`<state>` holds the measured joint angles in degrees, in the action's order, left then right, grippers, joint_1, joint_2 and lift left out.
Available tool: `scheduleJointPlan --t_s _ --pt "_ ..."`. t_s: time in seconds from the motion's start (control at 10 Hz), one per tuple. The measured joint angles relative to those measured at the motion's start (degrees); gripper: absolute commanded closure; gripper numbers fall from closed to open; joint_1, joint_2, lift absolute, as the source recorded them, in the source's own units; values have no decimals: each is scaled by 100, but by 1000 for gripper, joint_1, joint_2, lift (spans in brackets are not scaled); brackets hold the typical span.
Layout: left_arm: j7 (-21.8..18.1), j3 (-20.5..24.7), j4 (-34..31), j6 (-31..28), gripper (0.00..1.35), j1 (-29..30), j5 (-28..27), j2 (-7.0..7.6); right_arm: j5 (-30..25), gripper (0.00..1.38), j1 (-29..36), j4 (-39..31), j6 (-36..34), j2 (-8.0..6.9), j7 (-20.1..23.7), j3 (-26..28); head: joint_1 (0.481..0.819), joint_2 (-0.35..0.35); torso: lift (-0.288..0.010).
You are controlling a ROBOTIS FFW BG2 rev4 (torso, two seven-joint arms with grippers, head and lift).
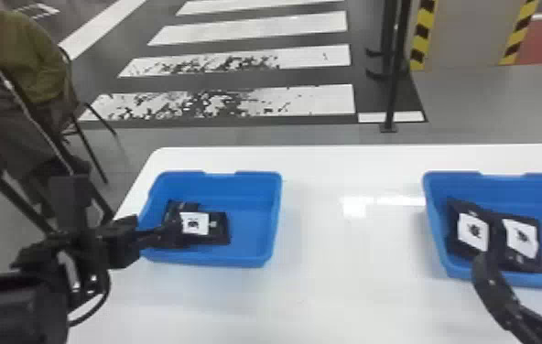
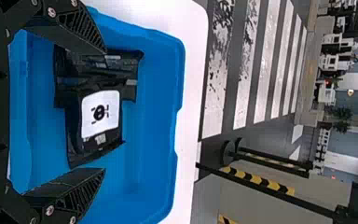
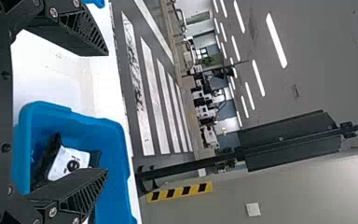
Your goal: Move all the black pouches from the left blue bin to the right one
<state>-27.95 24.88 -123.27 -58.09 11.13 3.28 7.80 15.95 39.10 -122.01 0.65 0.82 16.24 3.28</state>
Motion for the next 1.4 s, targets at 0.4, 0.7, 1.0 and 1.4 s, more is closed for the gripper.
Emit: scheduleJointPlan --t_s 0.4,0.7,1.0,1.4 --pt "143 -93 778 -211 150 -554 -287 41 232 140 -15 70 -129 32 1 -102 695 274 -140" --pt "140 -407 1499 -89 151 -992 -232 140 320 140 -38 106 -218 33 20 -120 695 247 -140" --pt "140 -524 1971 -203 177 -1246 -182 156 433 140 -61 150 -322 32 42 -132 695 235 -140" --pt "50 -721 2420 62 1131 -1438 -33 186 531 140 -85 208 -388 32 62 -147 695 210 -140"
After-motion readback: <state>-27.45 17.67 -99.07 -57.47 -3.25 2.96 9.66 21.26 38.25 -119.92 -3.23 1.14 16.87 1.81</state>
